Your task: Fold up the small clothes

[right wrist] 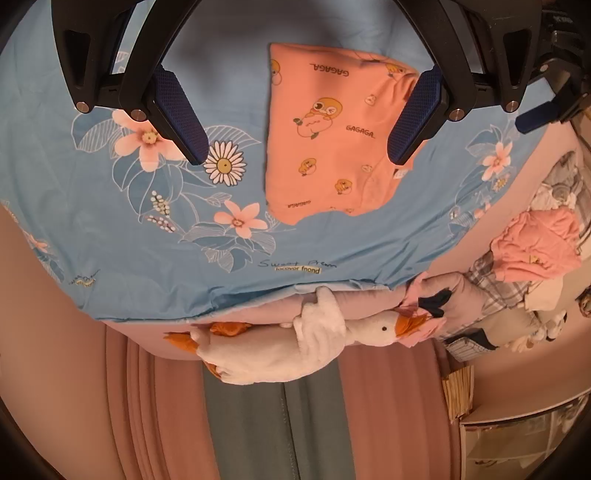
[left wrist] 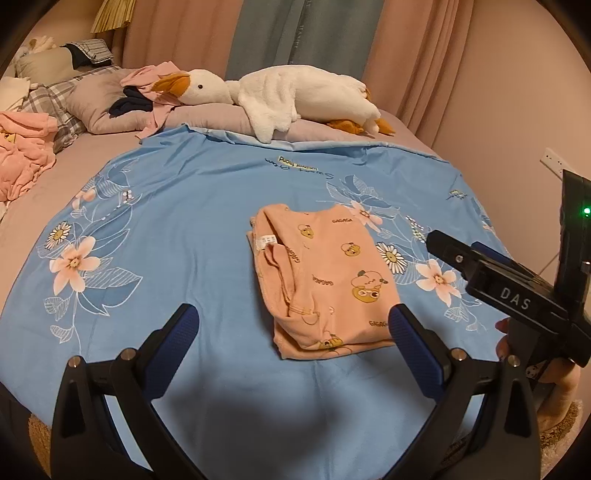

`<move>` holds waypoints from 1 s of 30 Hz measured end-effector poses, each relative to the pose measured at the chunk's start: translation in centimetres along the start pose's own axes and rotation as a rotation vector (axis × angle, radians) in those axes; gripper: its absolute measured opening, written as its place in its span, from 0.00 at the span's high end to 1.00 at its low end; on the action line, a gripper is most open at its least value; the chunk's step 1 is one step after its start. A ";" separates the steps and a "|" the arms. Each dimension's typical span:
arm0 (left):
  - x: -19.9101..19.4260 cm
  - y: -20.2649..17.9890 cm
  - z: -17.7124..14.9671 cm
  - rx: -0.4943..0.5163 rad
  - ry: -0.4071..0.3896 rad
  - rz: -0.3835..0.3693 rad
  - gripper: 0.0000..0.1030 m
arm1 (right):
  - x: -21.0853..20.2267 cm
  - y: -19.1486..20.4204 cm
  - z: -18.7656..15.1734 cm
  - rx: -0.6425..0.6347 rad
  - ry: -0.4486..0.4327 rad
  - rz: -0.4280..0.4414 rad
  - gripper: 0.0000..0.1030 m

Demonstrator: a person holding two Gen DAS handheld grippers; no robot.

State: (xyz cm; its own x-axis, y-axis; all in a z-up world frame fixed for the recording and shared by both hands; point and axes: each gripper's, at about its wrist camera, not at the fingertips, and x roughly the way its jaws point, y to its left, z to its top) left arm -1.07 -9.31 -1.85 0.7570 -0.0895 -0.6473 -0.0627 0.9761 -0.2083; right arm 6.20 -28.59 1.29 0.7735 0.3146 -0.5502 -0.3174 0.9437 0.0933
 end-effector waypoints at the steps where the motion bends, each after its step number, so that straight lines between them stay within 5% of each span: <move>1: 0.0 -0.1 0.0 0.002 -0.001 -0.004 0.00 | 0.0 0.0 0.0 0.000 0.000 -0.001 0.06; 30: -0.6 -0.4 -0.3 0.013 -0.007 0.005 0.01 | 0.0 -0.2 -0.2 0.006 0.004 -0.010 0.06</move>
State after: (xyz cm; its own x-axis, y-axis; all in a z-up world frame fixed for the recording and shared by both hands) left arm -1.70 -9.73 -1.56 0.7610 -0.0833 -0.6434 -0.0580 0.9790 -0.1953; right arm 6.13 -28.77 1.12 0.7747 0.3045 -0.5542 -0.3061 0.9475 0.0927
